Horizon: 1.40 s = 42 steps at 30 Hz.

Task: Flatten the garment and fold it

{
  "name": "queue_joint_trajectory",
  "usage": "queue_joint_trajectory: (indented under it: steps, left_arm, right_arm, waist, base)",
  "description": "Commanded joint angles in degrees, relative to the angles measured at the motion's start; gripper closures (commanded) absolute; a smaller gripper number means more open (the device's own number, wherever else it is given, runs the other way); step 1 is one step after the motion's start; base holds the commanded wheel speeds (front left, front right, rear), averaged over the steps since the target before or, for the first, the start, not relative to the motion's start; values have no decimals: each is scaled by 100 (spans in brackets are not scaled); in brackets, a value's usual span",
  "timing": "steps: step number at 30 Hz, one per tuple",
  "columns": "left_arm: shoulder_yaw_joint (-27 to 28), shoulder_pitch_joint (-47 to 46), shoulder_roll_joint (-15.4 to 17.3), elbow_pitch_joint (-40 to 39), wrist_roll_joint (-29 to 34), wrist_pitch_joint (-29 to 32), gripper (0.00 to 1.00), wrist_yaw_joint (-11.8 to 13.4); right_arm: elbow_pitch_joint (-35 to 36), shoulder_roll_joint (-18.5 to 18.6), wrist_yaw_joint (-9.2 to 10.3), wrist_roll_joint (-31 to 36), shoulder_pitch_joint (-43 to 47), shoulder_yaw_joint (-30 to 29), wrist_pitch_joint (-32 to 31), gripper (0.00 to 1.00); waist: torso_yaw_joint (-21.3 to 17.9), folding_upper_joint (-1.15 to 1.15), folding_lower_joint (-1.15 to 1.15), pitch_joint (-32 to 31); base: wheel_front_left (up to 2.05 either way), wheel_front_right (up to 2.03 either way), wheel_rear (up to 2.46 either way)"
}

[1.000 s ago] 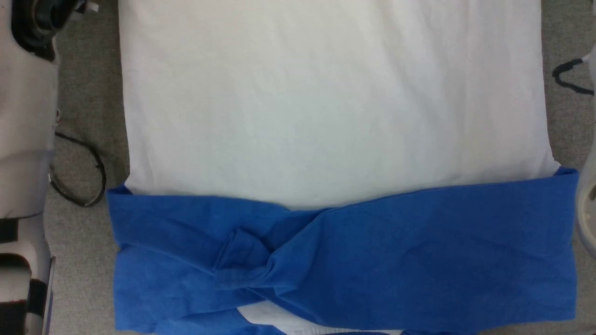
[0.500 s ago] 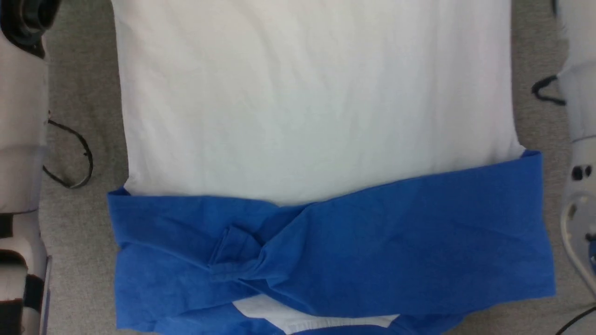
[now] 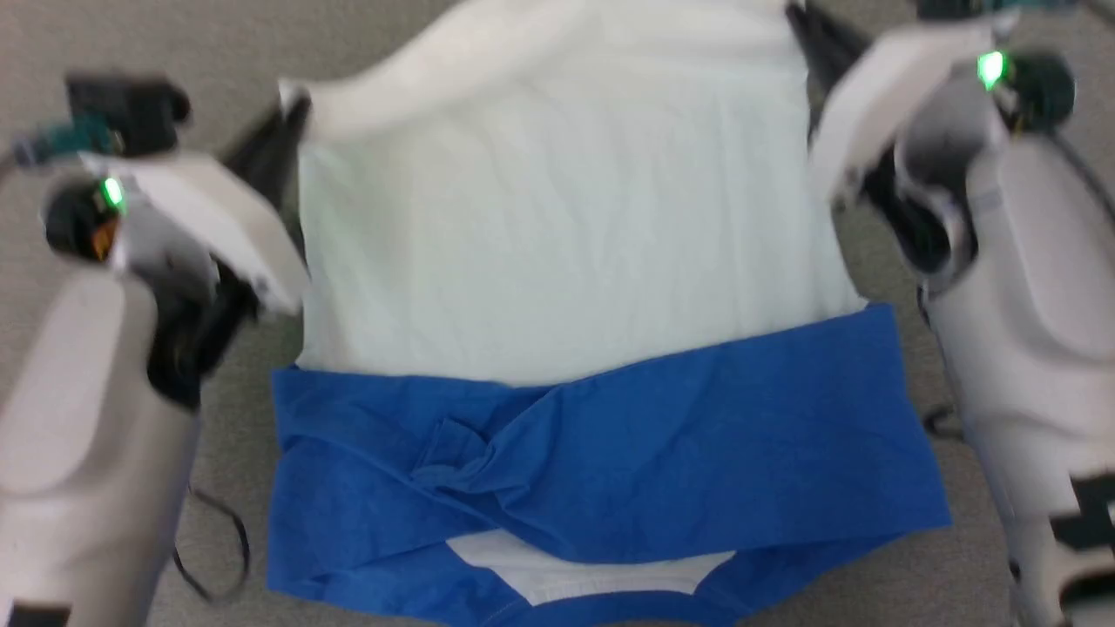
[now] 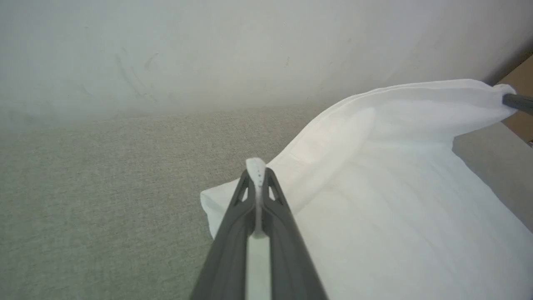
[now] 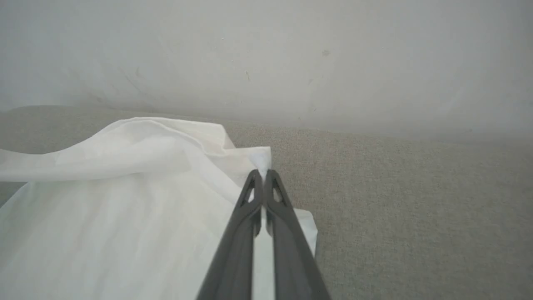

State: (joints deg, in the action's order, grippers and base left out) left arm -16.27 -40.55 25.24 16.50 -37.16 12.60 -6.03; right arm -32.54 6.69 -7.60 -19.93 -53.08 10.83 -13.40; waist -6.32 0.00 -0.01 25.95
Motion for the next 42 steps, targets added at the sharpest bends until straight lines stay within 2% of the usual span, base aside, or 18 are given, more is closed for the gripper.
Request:
queue_joint_trajectory:
  steps: [1,7,10,15,21,30,40,41,42]
  left_arm:
    - [19,365,61,-143,-120,-17,100,-22]
    - [93,1869,181,-891,-394,13,100,196]
    - [118,2541,190,-1270,-511,8,100,332]
    - [103,3384,169,-1631,-642,-47,100,464]
    - [42,4073,83,-1789,-769,-98,100,579]
    - [-169,4641,0,-1661,-821,-82,100,604]
    - [-504,4651,-182,-895,-634,-234,100,494]
    - [-522,4641,-208,-823,-621,-270,96,483]
    - [-558,4639,-231,-749,-624,-262,50,462]
  right_arm:
    - [265,143,11,-119,396,49,-80,100]
    - [1615,596,11,-493,2025,-113,-586,100]
    - [2252,682,11,-562,2758,-356,-955,100]
    - [3219,655,11,-513,3862,-769,-1658,100]
    - [3937,493,11,-292,4951,-1205,-2358,100]
    - [4115,152,11,184,5878,-1609,-2747,100]
    - [3321,-131,11,608,6137,-1491,-2504,100]
    - [3237,-144,11,616,6120,-1475,-2455,98]
    - [3171,-153,11,615,6104,-1458,-2412,59]
  waist:
    - [67,0,1,-929]
    - [181,0,1,-1524]
    - [242,0,1,-1665]
    - [330,0,1,-1783]
    - [367,0,1,-1821]
    - [374,0,1,-1780]
    - [378,0,1,-1731]
    - [380,0,1,-1740]
    - [382,0,1,-1752]
  base:
    - [0,0,0]
    - [0,0,0]
    - [0,0,0]
    - [0,0,0]
    - [0,0,0]
    - [0,0,0]
    - [0,0,0]
    - [0,0,0]
    - [0,0,0]
